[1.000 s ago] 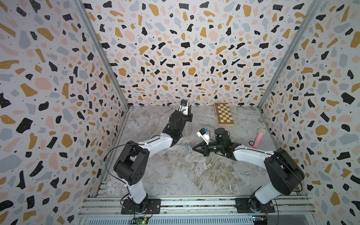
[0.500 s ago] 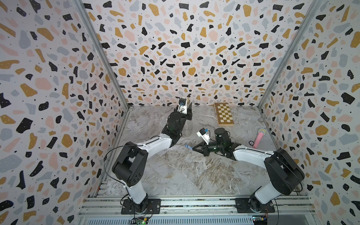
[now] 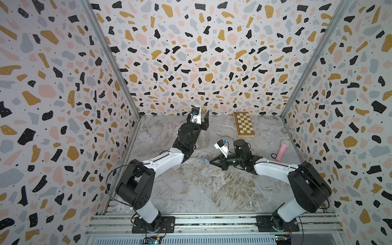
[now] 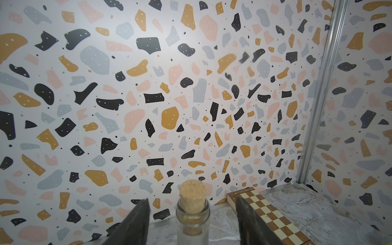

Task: Remove the label from the bottle
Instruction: Place the label at the center of the board.

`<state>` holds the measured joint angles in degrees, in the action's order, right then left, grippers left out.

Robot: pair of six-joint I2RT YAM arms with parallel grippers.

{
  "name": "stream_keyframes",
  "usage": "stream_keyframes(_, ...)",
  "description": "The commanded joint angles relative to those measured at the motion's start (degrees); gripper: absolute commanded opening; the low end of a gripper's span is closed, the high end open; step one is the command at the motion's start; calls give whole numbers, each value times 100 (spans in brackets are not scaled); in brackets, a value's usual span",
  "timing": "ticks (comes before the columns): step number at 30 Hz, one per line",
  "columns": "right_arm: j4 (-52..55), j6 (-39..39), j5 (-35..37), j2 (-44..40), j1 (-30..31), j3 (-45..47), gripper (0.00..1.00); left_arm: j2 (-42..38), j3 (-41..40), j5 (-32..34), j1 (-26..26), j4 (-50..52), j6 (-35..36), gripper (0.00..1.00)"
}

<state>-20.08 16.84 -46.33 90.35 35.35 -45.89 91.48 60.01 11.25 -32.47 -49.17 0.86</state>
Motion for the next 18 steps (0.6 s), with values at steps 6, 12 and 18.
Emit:
stream_keyframes(6,326,303,-219,-460,-18,198,1,-1944,-1232,180,-444,999,-201,65)
stream_keyframes(12,407,456,-238,-509,-9,299,1,-2860,-1955,194,-802,1628,-822,66)
stream_keyframes(18,394,441,-193,-477,8,435,2,-3329,-2491,161,-1011,2046,-1378,69)
